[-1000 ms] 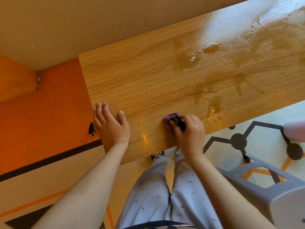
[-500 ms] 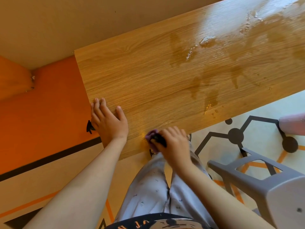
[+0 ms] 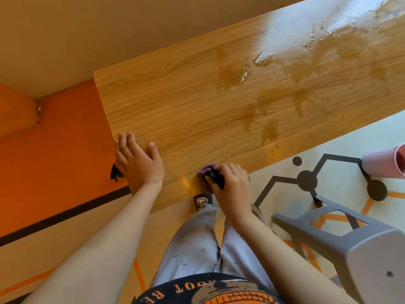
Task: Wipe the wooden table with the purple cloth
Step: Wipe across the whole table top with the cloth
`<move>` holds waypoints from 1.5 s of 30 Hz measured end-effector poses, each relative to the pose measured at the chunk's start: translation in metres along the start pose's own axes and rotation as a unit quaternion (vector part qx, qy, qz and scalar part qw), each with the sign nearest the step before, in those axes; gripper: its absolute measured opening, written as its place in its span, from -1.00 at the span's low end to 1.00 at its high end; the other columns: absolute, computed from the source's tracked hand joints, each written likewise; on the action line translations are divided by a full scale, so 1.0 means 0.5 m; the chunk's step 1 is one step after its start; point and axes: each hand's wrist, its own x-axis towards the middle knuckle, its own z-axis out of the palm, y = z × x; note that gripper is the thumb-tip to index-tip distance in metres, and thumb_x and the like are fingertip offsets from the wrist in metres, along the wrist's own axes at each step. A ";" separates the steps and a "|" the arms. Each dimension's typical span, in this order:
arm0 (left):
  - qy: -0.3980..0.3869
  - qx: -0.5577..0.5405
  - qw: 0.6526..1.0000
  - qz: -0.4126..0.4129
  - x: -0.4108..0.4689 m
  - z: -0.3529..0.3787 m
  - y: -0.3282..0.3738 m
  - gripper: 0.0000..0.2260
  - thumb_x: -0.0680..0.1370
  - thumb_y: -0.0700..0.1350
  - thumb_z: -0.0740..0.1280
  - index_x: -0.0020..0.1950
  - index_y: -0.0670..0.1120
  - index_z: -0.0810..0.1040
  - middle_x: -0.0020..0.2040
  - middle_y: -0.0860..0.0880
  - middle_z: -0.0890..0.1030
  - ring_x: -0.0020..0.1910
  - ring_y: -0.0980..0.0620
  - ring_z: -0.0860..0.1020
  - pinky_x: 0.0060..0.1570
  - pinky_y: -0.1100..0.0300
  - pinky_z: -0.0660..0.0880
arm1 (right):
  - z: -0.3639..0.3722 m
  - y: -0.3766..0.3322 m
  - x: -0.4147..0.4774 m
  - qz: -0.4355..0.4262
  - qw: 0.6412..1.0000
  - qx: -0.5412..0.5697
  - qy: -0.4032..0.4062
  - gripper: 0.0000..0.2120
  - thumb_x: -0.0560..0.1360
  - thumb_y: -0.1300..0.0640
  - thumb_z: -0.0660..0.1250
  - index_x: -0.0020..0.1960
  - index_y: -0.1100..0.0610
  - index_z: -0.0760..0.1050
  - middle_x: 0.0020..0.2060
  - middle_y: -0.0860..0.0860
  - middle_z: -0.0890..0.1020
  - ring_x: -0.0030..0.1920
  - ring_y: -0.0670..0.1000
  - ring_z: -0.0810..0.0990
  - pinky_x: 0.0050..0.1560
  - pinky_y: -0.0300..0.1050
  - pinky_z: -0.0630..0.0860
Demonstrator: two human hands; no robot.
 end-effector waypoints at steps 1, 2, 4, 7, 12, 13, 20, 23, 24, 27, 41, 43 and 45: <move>-0.003 -0.006 1.000 0.001 0.001 -0.002 -0.003 -0.49 0.61 0.07 0.11 0.52 -0.10 0.20 0.56 -0.07 0.14 0.55 -0.07 0.04 0.48 -0.10 0.02 | 0.003 -0.002 -0.001 -0.013 1.000 -0.012 -0.004 -0.81 0.38 0.05 0.42 -0.11 0.12 0.49 -0.22 0.01 0.56 -0.17 0.07 0.49 -0.18 -0.06 0.37; -0.005 -0.011 1.000 0.004 0.001 -0.004 -0.006 -0.49 0.62 0.07 0.12 0.52 -0.10 0.19 0.57 -0.07 0.13 0.55 -0.07 0.03 0.49 -0.10 0.00 | 0.001 0.002 0.002 -0.022 0.999 -0.027 -0.006 -0.80 0.37 0.04 0.43 -0.11 0.11 0.49 -0.22 0.01 0.56 -0.17 0.07 0.50 -0.18 -0.06 0.37; -0.007 -0.018 0.999 0.037 -0.012 -0.009 -0.002 -0.51 0.62 0.05 0.12 0.51 -0.11 0.20 0.56 -0.08 0.13 0.54 -0.09 0.05 0.49 -0.10 -0.04 | -0.015 0.026 0.013 -0.022 0.999 -0.046 0.001 -0.79 0.36 0.04 0.46 -0.12 0.12 0.49 -0.23 0.01 0.57 -0.18 0.08 0.50 -0.19 -0.06 0.36; -0.007 -0.060 0.993 0.106 -0.061 -0.006 0.044 -0.53 0.60 0.01 0.15 0.49 -0.12 0.27 0.53 -0.10 0.20 0.52 -0.12 0.12 0.46 -0.07 -0.06 | -0.058 0.091 0.040 0.012 0.998 -0.046 0.033 -0.81 0.40 0.07 0.44 -0.13 0.14 0.47 -0.23 0.04 0.55 -0.19 0.09 0.48 -0.19 -0.04 0.35; -0.039 -0.046 0.989 0.136 -0.114 0.040 0.102 -0.51 0.57 -0.01 0.16 0.47 -0.17 0.29 0.50 -0.13 0.28 0.50 -0.13 0.17 0.46 -0.12 0.04 | -0.158 0.240 0.102 0.100 0.988 -0.069 0.100 -0.81 0.47 0.07 0.38 -0.11 0.20 0.48 -0.23 0.11 0.55 -0.17 0.14 0.47 -0.18 -0.02 0.34; -0.040 -0.024 0.990 0.131 -0.114 0.047 0.102 -0.50 0.58 0.01 0.14 0.47 -0.17 0.28 0.50 -0.13 0.28 0.50 -0.13 0.17 0.46 -0.13 0.05 | -0.178 0.267 0.113 0.119 0.984 -0.075 0.113 -0.80 0.47 0.08 0.38 -0.10 0.22 0.47 -0.22 0.14 0.55 -0.16 0.17 0.48 -0.18 0.01 0.35; -0.019 0.017 0.991 0.134 -0.114 0.052 0.107 -0.50 0.56 -0.02 0.15 0.46 -0.20 0.28 0.49 -0.15 0.30 0.50 -0.14 0.19 0.47 -0.12 0.05 | -0.195 0.277 0.120 0.103 0.986 -0.088 0.102 -0.81 0.45 0.12 0.41 -0.13 0.23 0.46 -0.24 0.15 0.51 -0.18 0.18 0.46 -0.20 0.04 0.36; -0.023 0.020 0.992 0.126 -0.116 0.053 0.109 -0.49 0.55 -0.02 0.14 0.47 -0.20 0.28 0.49 -0.14 0.31 0.50 -0.13 0.19 0.48 -0.11 0.04 | -0.139 0.209 0.093 0.000 0.997 -0.070 0.044 -0.82 0.40 0.12 0.43 -0.12 0.19 0.48 -0.24 0.09 0.52 -0.19 0.13 0.45 -0.20 -0.04 0.35; -0.023 0.019 0.992 0.124 -0.116 0.052 0.111 -0.49 0.55 -0.02 0.14 0.47 -0.20 0.29 0.49 -0.15 0.31 0.50 -0.13 0.19 0.48 -0.11 0.05 | -0.121 0.188 0.093 -0.033 0.997 -0.061 0.023 -0.82 0.39 0.10 0.42 -0.12 0.18 0.49 -0.24 0.08 0.52 -0.18 0.11 0.44 -0.19 -0.07 0.34; -0.027 0.020 0.992 0.123 -0.115 0.050 0.111 -0.48 0.55 -0.01 0.11 0.47 -0.21 0.29 0.48 -0.15 0.31 0.50 -0.14 0.20 0.48 -0.09 0.05 | -0.090 0.156 0.119 -0.126 0.990 -0.059 -0.021 -0.78 0.45 0.00 0.32 -0.14 0.17 0.51 -0.25 0.06 0.52 -0.19 0.07 0.44 -0.21 -0.11 0.31; 0.042 -0.010 0.998 -0.038 -0.142 0.091 0.209 -0.42 0.54 0.06 0.13 0.48 -0.22 0.25 0.53 -0.14 0.23 0.54 -0.09 0.10 0.51 -0.05 -0.01 | -0.110 0.147 0.453 -0.298 0.944 -0.063 -0.129 -0.78 0.40 0.06 0.44 -0.03 0.17 0.59 -0.19 0.09 0.56 -0.10 0.17 0.51 -0.11 0.04 0.48; 0.048 -0.019 0.998 -0.034 -0.143 0.092 0.208 -0.42 0.53 0.05 0.14 0.48 -0.22 0.25 0.52 -0.13 0.24 0.54 -0.08 0.11 0.51 -0.04 -0.01 | -0.124 0.161 0.414 -0.365 0.913 -0.056 -0.172 -0.76 0.36 0.08 0.48 -0.02 0.16 0.59 -0.19 0.08 0.56 -0.13 0.15 0.51 -0.15 0.01 0.47; 0.050 -0.023 0.998 -0.037 -0.141 0.094 0.210 -0.41 0.53 0.06 0.14 0.49 -0.21 0.25 0.53 -0.13 0.24 0.54 -0.08 0.11 0.51 -0.05 0.01 | -0.137 0.180 0.376 -0.432 0.873 -0.048 -0.220 -0.72 0.33 0.08 0.50 0.00 0.14 0.60 -0.19 0.05 0.56 -0.15 0.11 0.51 -0.18 -0.04 0.46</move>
